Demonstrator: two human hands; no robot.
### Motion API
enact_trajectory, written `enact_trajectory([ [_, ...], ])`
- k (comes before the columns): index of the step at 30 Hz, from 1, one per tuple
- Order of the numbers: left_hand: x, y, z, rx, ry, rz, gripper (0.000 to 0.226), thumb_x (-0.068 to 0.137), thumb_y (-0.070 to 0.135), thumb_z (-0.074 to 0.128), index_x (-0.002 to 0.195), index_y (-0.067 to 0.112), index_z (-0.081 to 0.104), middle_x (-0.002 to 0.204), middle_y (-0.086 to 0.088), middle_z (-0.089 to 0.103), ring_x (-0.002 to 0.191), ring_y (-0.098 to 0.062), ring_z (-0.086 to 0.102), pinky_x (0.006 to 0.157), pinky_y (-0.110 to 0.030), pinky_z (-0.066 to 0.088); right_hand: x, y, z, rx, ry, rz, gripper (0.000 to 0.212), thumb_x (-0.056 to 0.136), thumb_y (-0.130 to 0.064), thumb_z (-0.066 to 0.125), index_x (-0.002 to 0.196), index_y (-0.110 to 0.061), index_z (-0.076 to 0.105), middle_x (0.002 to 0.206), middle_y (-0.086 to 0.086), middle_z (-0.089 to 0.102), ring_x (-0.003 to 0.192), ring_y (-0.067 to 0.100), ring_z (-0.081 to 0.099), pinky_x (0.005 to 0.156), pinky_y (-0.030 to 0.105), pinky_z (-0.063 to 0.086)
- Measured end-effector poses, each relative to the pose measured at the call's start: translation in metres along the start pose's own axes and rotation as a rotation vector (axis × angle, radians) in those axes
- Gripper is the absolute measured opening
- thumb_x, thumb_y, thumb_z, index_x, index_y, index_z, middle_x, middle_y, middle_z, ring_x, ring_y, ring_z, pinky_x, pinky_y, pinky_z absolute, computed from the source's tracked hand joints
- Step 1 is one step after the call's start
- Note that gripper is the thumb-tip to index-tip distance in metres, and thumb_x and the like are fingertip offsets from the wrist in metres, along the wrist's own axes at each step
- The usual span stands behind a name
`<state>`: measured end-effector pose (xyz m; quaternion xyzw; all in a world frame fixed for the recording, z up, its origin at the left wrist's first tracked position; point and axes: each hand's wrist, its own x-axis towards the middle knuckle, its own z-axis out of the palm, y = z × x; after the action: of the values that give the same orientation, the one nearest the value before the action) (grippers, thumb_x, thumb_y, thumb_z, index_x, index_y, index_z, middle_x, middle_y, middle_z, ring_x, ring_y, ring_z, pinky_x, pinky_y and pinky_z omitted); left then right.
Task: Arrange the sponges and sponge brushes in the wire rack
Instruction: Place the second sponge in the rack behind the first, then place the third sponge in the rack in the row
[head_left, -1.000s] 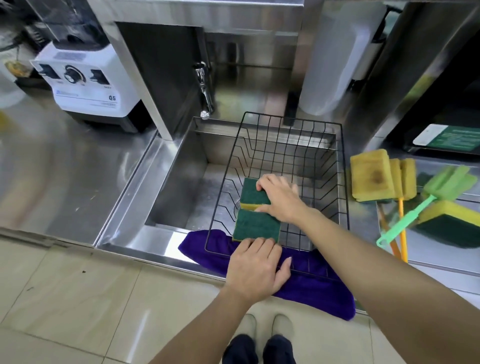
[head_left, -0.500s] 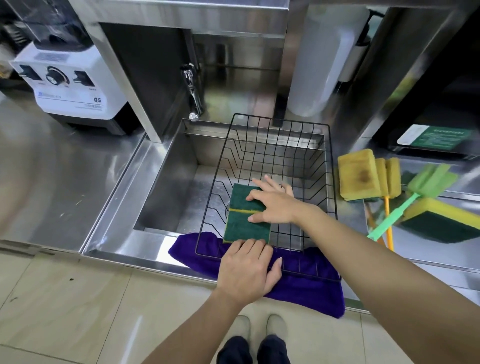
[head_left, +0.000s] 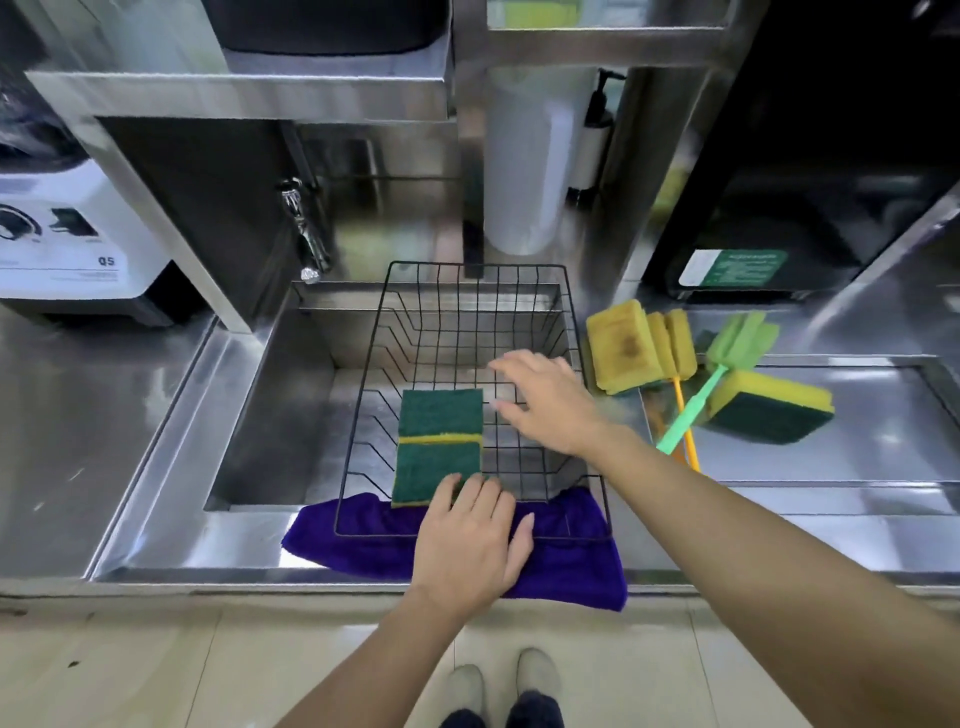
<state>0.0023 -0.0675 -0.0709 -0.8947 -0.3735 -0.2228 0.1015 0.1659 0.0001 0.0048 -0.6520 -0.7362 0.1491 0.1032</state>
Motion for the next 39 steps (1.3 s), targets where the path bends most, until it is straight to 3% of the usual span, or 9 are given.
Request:
enact_trajectory([
  [4,0.018,0.039,0.005,-0.024,-0.039,0.076,0.039,0.094,0.041,0.04,0.08,0.013,0.064,0.075,-0.004,0.06,0.069,-0.024,0.054,0.069,-0.037,0.04,-0.018,0.035,-0.021,-0.014,0.292,0.157,0.041,0.089,-0.017,0.052,0.128,-0.008,0.051,0.127,0.011,0.057,0.123,0.027,0.049,0.098,0.039,0.031],
  [9,0.02,0.049,0.012,-0.024,-0.057,0.112,0.044,0.094,0.041,0.036,0.078,0.013,0.067,0.071,-0.003,0.064,0.062,-0.024,0.058,0.057,-0.033,0.043,-0.057,0.09,-0.04,-0.133,0.408,0.557,0.043,0.077,0.001,0.05,0.12,-0.005,0.049,0.119,0.014,0.054,0.116,0.033,0.048,0.094,0.041,0.032],
  [13,0.019,0.048,0.013,-0.03,-0.038,0.123,0.043,0.095,0.039,0.037,0.077,0.012,0.066,0.072,-0.005,0.064,0.063,-0.025,0.058,0.057,-0.033,0.043,-0.088,0.131,-0.039,-0.116,0.35,0.803,0.057,0.077,-0.003,0.055,0.131,-0.007,0.039,0.134,0.011,0.046,0.127,0.03,0.042,0.097,0.041,0.032],
  [16,0.018,0.048,0.013,-0.031,-0.037,0.122,0.042,0.096,0.038,0.037,0.078,0.012,0.065,0.072,-0.005,0.063,0.063,-0.025,0.058,0.057,-0.033,0.043,-0.108,0.155,-0.036,-0.093,0.217,0.854,0.074,0.077,-0.007,0.061,0.142,-0.009,0.026,0.149,0.007,0.031,0.14,0.021,0.026,0.106,0.043,0.027],
  [19,0.017,0.048,0.013,-0.043,-0.026,0.129,0.046,0.099,0.038,0.033,0.077,0.012,0.064,0.073,-0.005,0.063,0.063,-0.025,0.058,0.057,-0.034,0.043,-0.117,0.168,-0.034,-0.156,0.049,0.848,0.082,0.079,-0.013,0.064,0.147,-0.012,0.017,0.153,0.006,0.024,0.142,0.024,0.02,0.111,0.048,0.024],
  [24,0.018,0.047,0.014,-0.056,-0.002,0.127,0.056,0.104,0.039,0.023,0.074,0.014,0.063,0.07,-0.003,0.06,0.061,-0.023,0.056,0.055,-0.034,0.041,-0.119,0.165,-0.033,-0.451,-0.025,0.832,0.052,0.08,-0.013,0.056,0.13,-0.011,0.042,0.134,0.015,0.041,0.124,0.035,0.037,0.101,0.043,0.032],
  [29,0.018,0.047,0.013,-0.063,-0.018,0.128,0.057,0.104,0.04,0.022,0.075,0.014,0.064,0.072,-0.003,0.062,0.062,-0.022,0.057,0.055,-0.033,0.042,-0.122,0.158,-0.035,-0.482,-0.021,0.847,0.049,0.081,-0.021,0.056,0.126,-0.009,0.044,0.13,0.015,0.042,0.12,0.034,0.038,0.099,0.042,0.031],
  [35,0.022,0.046,0.009,-0.081,-0.079,0.116,0.046,0.097,0.041,0.035,0.074,0.014,0.064,0.068,-0.001,0.061,0.061,-0.022,0.056,0.055,-0.033,0.044,-0.121,0.15,-0.068,-0.101,0.274,1.035,0.062,0.08,-0.036,0.066,0.123,0.003,0.046,0.129,0.023,0.049,0.123,0.039,0.043,0.1,0.043,0.036],
  [39,0.021,0.038,0.006,-0.101,-0.048,0.117,0.049,0.099,0.042,0.032,0.074,0.013,0.062,0.066,-0.001,0.058,0.061,-0.022,0.053,0.058,-0.035,0.041,-0.106,0.131,-0.092,0.237,0.584,0.951,0.058,0.079,-0.028,0.071,0.12,0.002,0.044,0.124,0.023,0.055,0.115,0.041,0.052,0.093,0.048,0.045],
])
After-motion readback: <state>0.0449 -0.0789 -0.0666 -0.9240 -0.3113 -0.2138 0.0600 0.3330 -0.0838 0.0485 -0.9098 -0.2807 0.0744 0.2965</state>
